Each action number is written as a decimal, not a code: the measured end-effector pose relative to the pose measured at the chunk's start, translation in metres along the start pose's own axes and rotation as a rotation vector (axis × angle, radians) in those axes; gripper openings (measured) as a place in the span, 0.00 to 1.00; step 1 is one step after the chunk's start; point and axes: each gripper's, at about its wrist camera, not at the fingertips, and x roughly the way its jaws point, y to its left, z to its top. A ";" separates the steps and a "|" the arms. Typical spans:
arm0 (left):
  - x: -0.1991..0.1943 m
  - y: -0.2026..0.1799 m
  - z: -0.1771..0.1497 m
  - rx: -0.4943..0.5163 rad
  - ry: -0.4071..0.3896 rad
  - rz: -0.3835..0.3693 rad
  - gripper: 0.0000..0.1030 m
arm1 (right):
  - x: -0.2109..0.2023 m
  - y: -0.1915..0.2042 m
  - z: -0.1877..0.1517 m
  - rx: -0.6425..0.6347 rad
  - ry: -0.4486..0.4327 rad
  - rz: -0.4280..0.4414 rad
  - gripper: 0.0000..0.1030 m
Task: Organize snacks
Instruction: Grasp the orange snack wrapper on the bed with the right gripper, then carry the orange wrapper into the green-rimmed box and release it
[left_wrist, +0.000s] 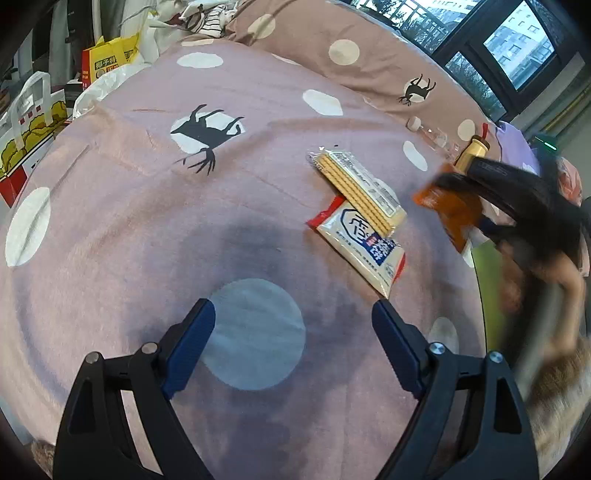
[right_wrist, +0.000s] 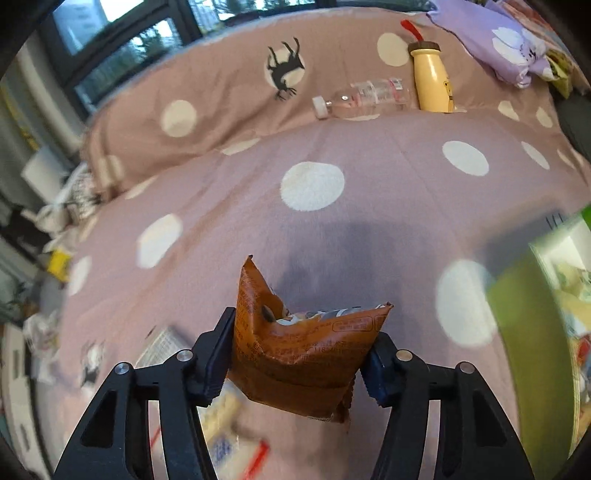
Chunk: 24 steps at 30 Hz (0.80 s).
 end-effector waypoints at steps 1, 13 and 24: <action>-0.001 -0.001 -0.001 0.001 0.000 0.002 0.84 | -0.013 -0.004 -0.007 -0.021 0.023 0.042 0.60; -0.007 -0.023 -0.013 0.050 0.000 0.024 0.85 | -0.053 -0.024 -0.104 -0.112 0.261 0.248 0.62; -0.014 -0.052 -0.031 0.119 0.025 -0.017 0.85 | -0.075 -0.035 -0.099 -0.066 0.149 0.158 0.74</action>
